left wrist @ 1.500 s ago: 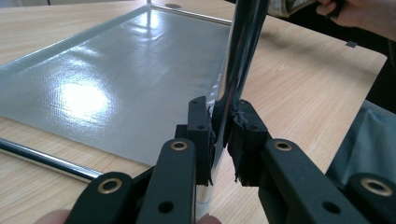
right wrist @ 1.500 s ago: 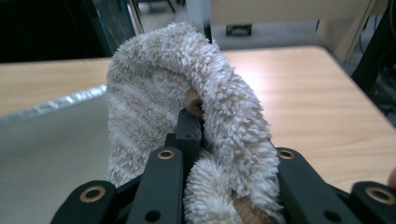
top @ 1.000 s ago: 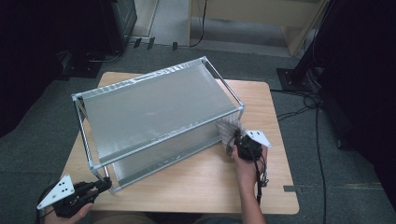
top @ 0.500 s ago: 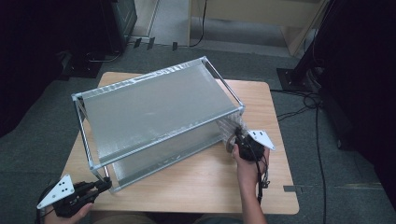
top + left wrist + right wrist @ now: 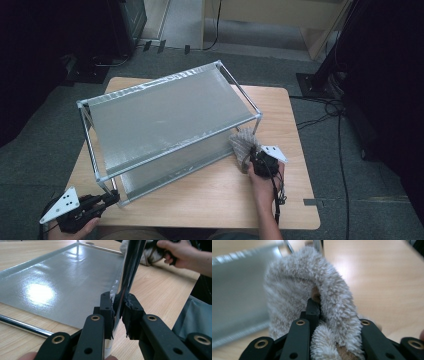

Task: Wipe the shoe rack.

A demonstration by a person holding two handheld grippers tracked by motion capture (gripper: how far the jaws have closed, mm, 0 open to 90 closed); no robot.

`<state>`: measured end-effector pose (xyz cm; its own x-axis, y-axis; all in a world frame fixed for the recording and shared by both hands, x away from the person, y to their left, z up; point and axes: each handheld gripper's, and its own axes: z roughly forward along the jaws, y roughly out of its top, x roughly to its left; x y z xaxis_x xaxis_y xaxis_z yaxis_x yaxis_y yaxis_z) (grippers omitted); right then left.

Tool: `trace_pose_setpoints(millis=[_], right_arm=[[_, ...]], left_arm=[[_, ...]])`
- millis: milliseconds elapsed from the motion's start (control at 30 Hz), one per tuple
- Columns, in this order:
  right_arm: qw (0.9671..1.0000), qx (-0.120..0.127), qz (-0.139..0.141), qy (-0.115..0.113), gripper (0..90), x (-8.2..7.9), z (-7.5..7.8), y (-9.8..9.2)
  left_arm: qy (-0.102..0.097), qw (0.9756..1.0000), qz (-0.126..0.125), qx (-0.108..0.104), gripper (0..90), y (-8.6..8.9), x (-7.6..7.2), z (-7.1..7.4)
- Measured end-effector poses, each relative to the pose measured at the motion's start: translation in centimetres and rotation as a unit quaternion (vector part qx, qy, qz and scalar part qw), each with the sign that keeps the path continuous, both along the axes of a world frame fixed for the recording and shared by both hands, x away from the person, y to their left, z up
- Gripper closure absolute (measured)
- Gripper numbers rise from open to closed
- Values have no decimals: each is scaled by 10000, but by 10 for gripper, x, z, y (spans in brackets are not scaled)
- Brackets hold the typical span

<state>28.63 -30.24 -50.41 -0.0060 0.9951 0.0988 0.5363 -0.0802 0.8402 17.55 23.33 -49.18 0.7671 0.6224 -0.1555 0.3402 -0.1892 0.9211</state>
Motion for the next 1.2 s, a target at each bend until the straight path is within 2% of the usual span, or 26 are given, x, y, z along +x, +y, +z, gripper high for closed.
trace_pose_setpoints(millis=[67, 167, 200, 233, 267, 300, 367, 433, 467, 533, 567, 667, 767, 867, 933, 1067, 1133, 1200], right_arm=[[10000, 25, 34, 66, 742, -1, -5, 0], [9995, -40, 256, 189, 736, -4, -4, 4], [9989, -9, 396, 266, 725, -5, -3, 5], [9956, 80, 854, 382, 664, -8, -2, 8], [9956, 80, 854, 382, 664, -8, -2, 8], [9929, 173, 1107, 412, 592, -11, -1, 9], [9888, -10, 1454, 340, 415, -17, 2, 12], [9883, -88, 1503, 245, 225, -26, 5, 15], [9883, -104, 1510, 176, 177, -30, 6, 14], [9904, -251, 1344, 210, 144, -36, 5, 11], [9908, -269, 1300, 268, 144, -37, 3, 9], [9903, -209, 1225, 628, 169, -36, -4, 4], [9878, -105, 1322, 820, 273, -36, -12, 6], [9868, -217, 1420, 752, 398, -38, -14, 13], [9865, -378, 1451, 664, 458, -41, -16, 19], [9862, -209, 1517, 627, 643, -44, -16, 18], [9877, -73, 1416, 663, 698, -45, -13, 13], [9921, -109, 1097, 603, 724, -47, -12, 7]], left_arm=[[10, 10000, 1, -11, 792, 0, 0, 0], [17, 10000, -3, -15, 792, 0, 0, 0], [18, 10000, -4, -16, 791, 0, 0, 0], [22, 10000, -3, -18, 791, 0, 0, 0], [23, 10000, -3, -24, 791, 0, 0, 0], [27, 10000, -2, -32, 791, 0, 0, -1], [38, 10000, 3, -48, 790, 0, 0, -1], [36, 10000, 5, -37, 790, 0, 0, -1], [33, 10000, 9, -39, 790, 0, 0, -1], [49, 10000, 3, -55, 789, 0, 0, -1], [47, 10000, -3, -38, 789, 0, 1, -1], [54, 10000, -11, -38, 789, -1, 1, -1], [66, 10000, -21, -55, 788, -1, 1, -1], [66, 10000, -23, -49, 789, -1, 1, -1], [65, 10000, -24, -43, 789, -1, 1, -2], [64, 10000, -12, -43, 788, -2, 1, -2], [59, 10000, -4, -29, 788, -2, 1, -2], [60, 10000, 20, -18, 787, -3, 1, -2]])
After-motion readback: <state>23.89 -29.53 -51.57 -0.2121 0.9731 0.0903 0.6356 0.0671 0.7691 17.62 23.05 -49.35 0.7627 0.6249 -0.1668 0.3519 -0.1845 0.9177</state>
